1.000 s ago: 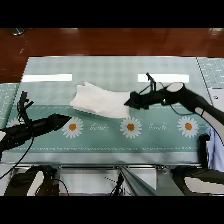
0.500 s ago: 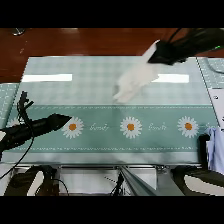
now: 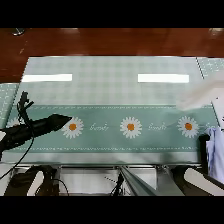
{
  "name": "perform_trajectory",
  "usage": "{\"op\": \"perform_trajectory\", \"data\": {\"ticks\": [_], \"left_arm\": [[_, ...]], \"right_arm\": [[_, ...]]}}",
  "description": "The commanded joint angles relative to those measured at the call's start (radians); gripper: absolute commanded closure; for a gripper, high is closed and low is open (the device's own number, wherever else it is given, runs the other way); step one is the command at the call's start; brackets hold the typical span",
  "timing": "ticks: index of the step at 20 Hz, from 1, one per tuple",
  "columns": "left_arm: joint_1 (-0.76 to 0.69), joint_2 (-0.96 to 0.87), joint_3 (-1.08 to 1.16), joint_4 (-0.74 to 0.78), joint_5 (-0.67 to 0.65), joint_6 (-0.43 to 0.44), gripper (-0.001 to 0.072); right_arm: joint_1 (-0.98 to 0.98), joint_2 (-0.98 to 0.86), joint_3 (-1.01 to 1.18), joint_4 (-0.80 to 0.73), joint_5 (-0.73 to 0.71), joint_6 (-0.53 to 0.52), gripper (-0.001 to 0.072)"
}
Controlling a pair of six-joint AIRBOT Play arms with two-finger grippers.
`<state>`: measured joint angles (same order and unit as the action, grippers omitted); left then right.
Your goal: Fold the shirts.
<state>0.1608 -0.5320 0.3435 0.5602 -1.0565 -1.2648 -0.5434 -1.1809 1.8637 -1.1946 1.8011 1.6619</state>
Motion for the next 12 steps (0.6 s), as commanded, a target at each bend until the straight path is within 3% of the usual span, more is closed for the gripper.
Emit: {"op": "perform_trajectory", "data": {"ticks": [1,6,10,11,12], "left_arm": [[0.001,0.000,0.000,0.000,-0.002,0.000,0.0683],[0.001,0.000,0.000,0.000,0.002,0.000,0.0683],[-0.021,0.000,0.000,-0.023,0.007,0.041,0.0683],[-0.031,0.000,0.000,-0.023,0.011,0.042,0.0683],[-0.040,0.000,0.000,-0.023,0.019,0.042,0.0683]], "right_arm": [[-0.219,0.115,-0.080,-0.098,0.057,0.005,0.0693],[-0.415,0.386,-0.443,-0.351,0.056,-0.016,0.0692],[-0.492,0.554,-0.586,-0.605,0.055,0.044,0.0690],[-0.492,0.585,-0.610,-0.643,0.054,0.068,0.0561],[-0.492,0.605,-0.632,-0.674,0.054,0.085,0.0258]]}}
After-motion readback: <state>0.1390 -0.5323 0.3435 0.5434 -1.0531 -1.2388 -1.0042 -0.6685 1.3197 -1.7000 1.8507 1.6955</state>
